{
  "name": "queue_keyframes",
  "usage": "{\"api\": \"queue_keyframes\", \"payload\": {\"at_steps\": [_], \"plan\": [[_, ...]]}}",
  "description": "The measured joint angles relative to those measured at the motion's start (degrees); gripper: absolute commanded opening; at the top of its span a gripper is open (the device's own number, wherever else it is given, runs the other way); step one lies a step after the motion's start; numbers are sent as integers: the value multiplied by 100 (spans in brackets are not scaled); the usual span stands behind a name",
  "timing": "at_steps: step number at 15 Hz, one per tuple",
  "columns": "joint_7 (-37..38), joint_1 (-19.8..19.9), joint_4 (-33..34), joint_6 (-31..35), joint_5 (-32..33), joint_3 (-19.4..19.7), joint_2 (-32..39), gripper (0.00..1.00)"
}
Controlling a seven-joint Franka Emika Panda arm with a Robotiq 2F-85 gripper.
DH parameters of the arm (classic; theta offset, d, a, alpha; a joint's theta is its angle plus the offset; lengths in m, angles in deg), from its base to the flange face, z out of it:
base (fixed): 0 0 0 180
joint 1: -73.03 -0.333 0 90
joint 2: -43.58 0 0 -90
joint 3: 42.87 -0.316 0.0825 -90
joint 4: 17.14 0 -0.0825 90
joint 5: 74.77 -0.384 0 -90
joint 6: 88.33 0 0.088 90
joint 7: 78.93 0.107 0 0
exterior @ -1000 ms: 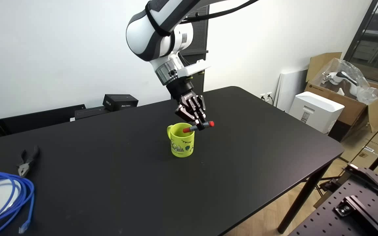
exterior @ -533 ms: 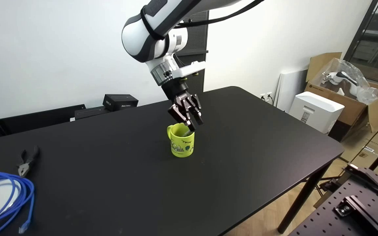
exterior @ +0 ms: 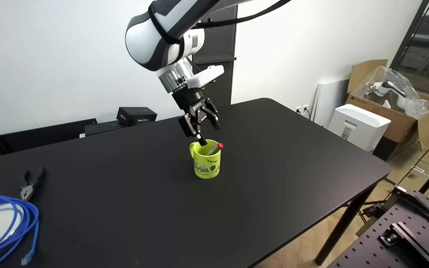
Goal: Remove the marker from the yellow mug, put the marker back in the mug, remove the marker from the mug again
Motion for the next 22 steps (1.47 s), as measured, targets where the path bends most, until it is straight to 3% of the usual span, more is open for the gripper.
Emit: {"api": "queue_keyframes", "payload": {"at_steps": [7,13,17,22], "plan": [[581,-107,-1726,3261,73,-8,-873,100],[1820,-429,-3446,5797,959,415,-1846,100],[2648,-586,-4431,6250,1429,867,-2668,100],[2594,-522,-4526,6252,1420,802,-2724,100]]}}
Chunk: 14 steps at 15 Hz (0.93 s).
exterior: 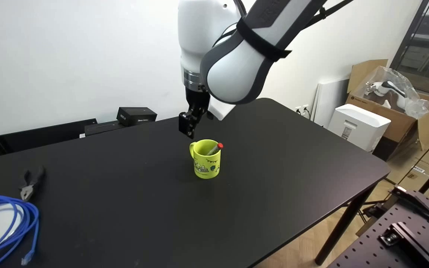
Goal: Remove the marker from the yellow mug, put the marker back in the mug, remove the marker from the mug again
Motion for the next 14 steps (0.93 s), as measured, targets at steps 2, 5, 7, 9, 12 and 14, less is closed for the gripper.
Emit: {"api": "queue_keyframes", "payload": {"at_steps": [2,5,7,9,12,14], "plan": [[-168,72,1,28,-182,-87,39,100],[-1308,524,6,104,-1476,-535,191,100],[-1888,826,14,68,-2122,-766,283,100],[-2153,1019,18,-19,-2415,-833,305,100],[-2196,1187,36,-140,-2472,-814,292,100],[-2200,1240,65,-255,-2474,-805,293,100]]}}
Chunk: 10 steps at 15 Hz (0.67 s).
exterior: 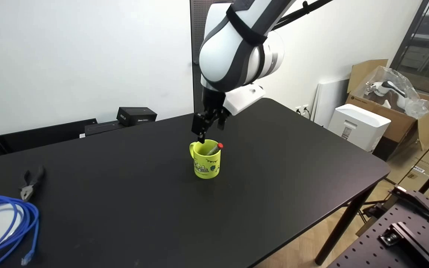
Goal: Remove the marker from the yellow mug, put the marker back in the mug, remove the marker from the mug again
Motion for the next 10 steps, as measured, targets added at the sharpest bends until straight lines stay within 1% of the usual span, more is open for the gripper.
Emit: {"api": "queue_keyframes", "payload": {"at_steps": [8,9,10], "plan": [[-27,20,94,-481,-10,7,85,100],[-37,25,103,-533,-10,9,99,75],[-51,29,116,-590,-10,9,116,74]]}}
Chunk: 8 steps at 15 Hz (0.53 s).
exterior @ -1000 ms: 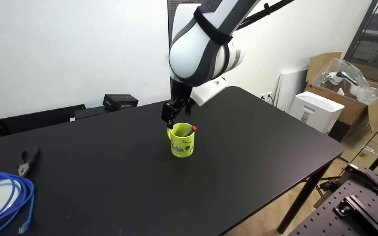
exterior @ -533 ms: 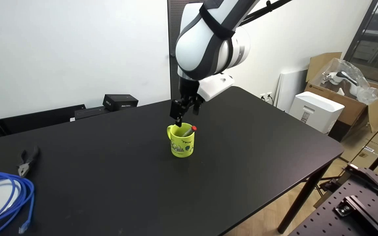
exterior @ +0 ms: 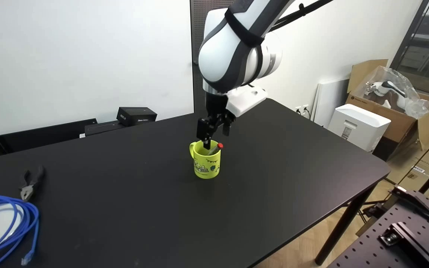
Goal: Remove the marker from the yellow mug, put the marker back in the mug, remove the marker from the mug again
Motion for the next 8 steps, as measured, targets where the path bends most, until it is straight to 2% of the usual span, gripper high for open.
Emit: {"api": "queue_keyframes", "payload": {"at_steps": [8], "plan": [[-116,-4,139,-325,0,-24,139,19]]}}
